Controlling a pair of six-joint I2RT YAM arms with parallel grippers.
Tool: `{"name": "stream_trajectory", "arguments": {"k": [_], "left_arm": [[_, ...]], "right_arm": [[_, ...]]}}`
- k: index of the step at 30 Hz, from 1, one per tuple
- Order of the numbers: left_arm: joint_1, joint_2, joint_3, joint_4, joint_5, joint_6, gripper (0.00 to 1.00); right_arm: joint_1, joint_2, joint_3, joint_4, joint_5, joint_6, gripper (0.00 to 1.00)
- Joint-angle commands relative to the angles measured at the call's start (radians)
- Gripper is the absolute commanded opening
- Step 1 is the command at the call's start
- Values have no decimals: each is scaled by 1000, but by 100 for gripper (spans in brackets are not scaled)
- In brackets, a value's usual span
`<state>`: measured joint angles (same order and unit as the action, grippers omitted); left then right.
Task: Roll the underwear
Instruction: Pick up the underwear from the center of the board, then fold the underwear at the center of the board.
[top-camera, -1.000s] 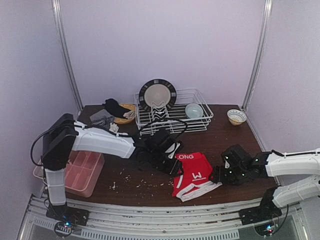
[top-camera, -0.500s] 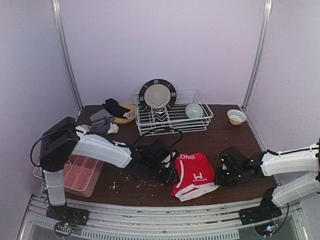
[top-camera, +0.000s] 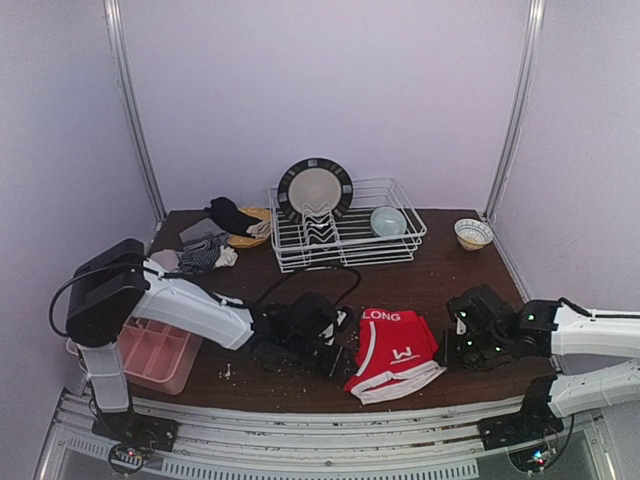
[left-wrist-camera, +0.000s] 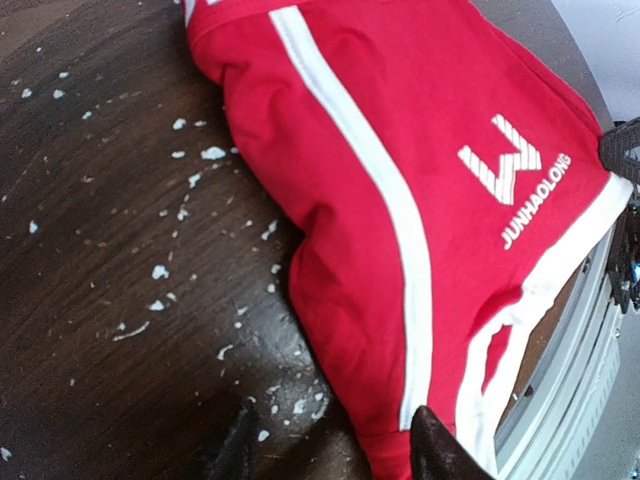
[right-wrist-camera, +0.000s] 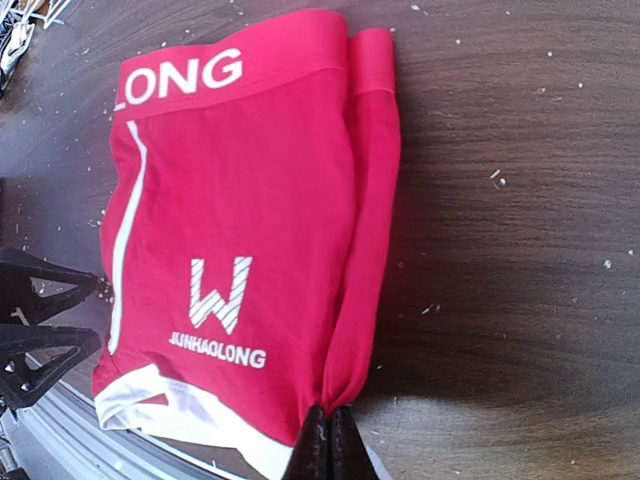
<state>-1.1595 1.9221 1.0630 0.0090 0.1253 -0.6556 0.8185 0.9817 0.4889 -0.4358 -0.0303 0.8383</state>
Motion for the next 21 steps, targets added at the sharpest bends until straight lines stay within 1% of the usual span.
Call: {"name": "stream_trajectory", "arguments": {"k": [1,6,9,16,21], "left_arm": [[-3,-35,-53,51,-33,-21,52],[-3,-49,-100,92,-22,-38,52],[-3,-46,-103,95,-3,-36,52],[-14,-35,-118,108,-8,-31,51],[-17,-23,-134,128,0,-42,51]], "right_arm": [[12,17,48,-70,12,-18,0],[46,33,108,-70,26,8,0],[85,74,169,-62,42,18,0],[170,248,312,-36,83,13,0],[189,363,382,38,48,16,0]]}}
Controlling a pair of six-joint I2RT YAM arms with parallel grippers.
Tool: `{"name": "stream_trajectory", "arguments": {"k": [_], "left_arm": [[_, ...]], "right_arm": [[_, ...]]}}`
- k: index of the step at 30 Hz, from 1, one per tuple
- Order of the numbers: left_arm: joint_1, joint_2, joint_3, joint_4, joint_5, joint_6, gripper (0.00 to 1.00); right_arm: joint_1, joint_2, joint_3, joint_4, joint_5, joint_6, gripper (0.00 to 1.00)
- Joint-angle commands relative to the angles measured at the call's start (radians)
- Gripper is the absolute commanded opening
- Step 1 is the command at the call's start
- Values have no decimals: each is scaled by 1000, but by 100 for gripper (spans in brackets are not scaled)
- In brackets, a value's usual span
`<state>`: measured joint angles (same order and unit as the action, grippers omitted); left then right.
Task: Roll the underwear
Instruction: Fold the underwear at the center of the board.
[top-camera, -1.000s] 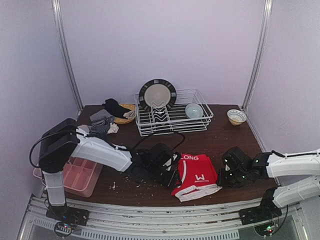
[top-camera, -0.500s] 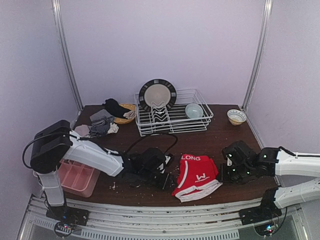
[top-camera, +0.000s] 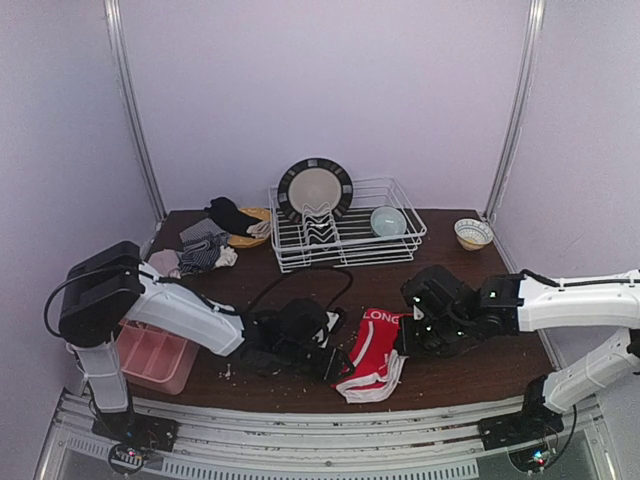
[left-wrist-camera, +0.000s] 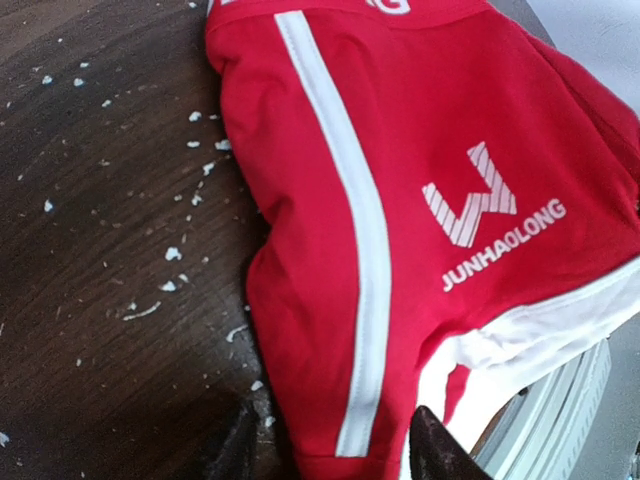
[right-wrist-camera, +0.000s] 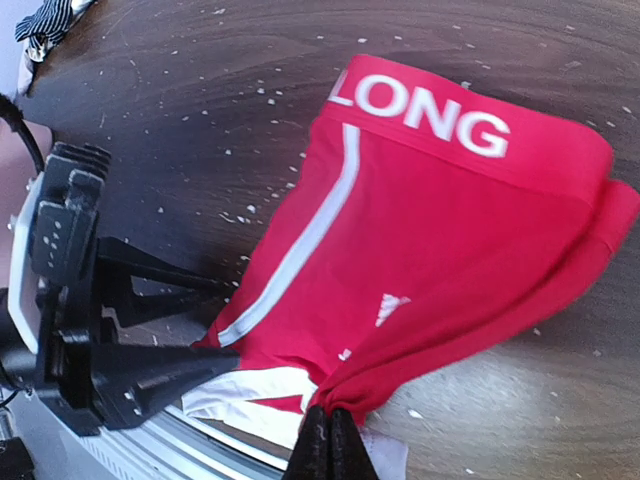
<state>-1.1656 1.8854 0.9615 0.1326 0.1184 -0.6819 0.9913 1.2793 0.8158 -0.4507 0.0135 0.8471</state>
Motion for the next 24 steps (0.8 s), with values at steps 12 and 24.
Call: {"name": "stream_trajectory", "arguments": {"k": [12,24], "left_arm": [[-11,-36,-122,43,-29,-51,49],[-17,-4,-163,97,-4,-71,35]], "right_arm": [[47,224,143,136,-15,8,0],[74,357,212,219,-99,6,0]]}}
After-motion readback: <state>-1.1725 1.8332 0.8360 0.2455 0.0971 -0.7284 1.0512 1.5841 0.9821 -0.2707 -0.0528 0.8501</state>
